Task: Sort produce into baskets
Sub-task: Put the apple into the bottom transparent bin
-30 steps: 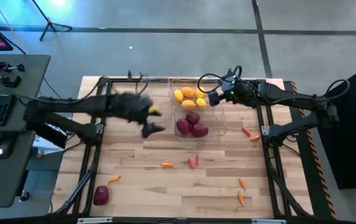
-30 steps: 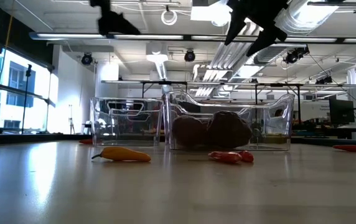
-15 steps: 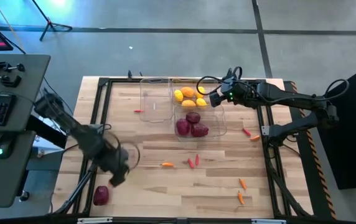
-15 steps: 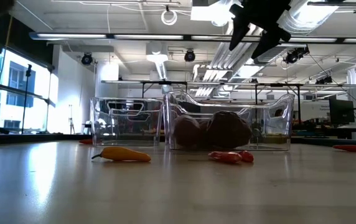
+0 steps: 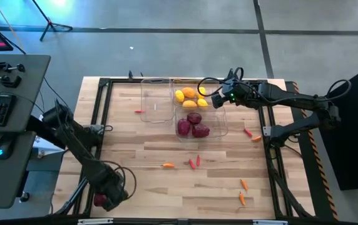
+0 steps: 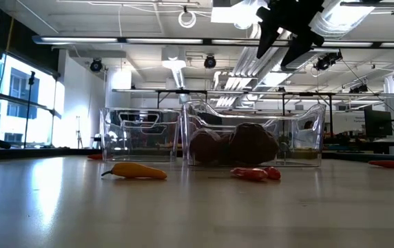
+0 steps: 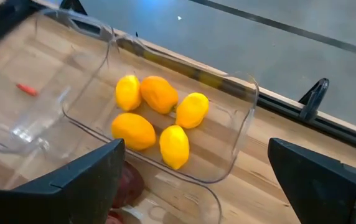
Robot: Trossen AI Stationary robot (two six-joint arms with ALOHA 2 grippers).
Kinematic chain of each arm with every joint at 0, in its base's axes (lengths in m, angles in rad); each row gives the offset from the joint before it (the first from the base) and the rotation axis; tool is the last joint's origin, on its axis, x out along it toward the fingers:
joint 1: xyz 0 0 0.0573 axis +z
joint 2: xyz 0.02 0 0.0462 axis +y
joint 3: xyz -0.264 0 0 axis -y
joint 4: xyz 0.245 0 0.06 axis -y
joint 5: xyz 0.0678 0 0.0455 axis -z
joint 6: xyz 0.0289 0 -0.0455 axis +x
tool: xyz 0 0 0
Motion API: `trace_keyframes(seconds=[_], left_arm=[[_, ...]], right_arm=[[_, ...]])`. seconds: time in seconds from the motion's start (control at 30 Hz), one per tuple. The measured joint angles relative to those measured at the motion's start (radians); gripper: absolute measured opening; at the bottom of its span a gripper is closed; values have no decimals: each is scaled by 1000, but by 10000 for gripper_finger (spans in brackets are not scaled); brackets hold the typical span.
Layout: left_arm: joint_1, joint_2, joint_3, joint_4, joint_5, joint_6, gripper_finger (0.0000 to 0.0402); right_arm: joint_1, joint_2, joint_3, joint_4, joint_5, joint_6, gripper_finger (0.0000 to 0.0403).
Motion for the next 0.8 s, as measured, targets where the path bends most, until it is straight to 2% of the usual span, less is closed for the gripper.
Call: trace_keyframes(seconds=[0.17, 0.37, 0.6, 0.8], left_arm=[[-21, 47, 0, 15, 1, -208, 376], [-37, 100, 0, 46, 2, -343, 376], [-37, 180, 0, 56, -5, -406, 376], [-35, 232, 0, 106, -8, -380, 376]], right_arm=[[0, 0, 0, -58, -7, -64, 383], [0, 0, 0, -124, -19, -104, 383], [0, 0, 0, -123, -24, -103, 383], [0, 0, 0, -122, -27, -103, 383]])
